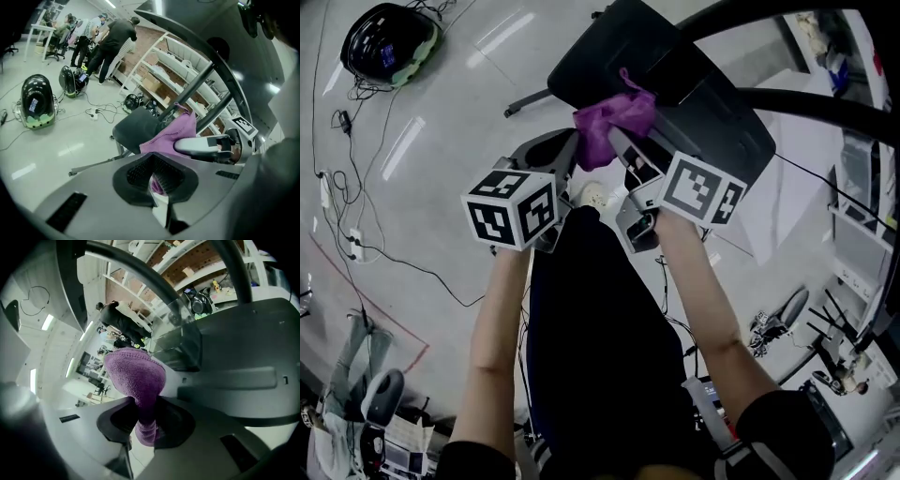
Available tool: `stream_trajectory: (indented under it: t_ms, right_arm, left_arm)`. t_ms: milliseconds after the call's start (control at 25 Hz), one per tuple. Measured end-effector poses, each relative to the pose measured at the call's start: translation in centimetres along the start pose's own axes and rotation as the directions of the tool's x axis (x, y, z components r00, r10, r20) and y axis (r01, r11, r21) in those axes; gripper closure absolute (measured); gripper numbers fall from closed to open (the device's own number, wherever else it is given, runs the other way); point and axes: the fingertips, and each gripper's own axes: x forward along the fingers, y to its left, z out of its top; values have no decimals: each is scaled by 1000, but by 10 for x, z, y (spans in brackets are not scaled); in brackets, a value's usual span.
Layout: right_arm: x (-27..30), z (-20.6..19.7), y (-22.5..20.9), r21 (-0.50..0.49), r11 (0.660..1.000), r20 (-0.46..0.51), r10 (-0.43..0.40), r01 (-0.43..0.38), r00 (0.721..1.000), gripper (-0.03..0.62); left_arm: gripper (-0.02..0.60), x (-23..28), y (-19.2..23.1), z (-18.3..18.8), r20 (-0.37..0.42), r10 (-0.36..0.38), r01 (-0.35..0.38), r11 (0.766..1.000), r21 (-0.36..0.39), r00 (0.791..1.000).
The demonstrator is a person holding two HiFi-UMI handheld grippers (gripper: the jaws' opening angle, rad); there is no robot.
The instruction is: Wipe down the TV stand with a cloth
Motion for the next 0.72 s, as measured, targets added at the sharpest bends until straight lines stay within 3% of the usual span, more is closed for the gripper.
stream_trajectory:
  t_ms: [360, 720]
  right_arm:
    - [74, 12, 30, -5, 997, -16, 80, -80, 997, 496]
    - [94, 5, 8, 140, 990, -25, 17, -14, 1000, 496]
  left_arm:
    - [575, -15, 39, 36, 63, 62, -64, 998, 21, 996]
    - [575, 8, 50, 39, 17, 51, -52, 998, 45, 999]
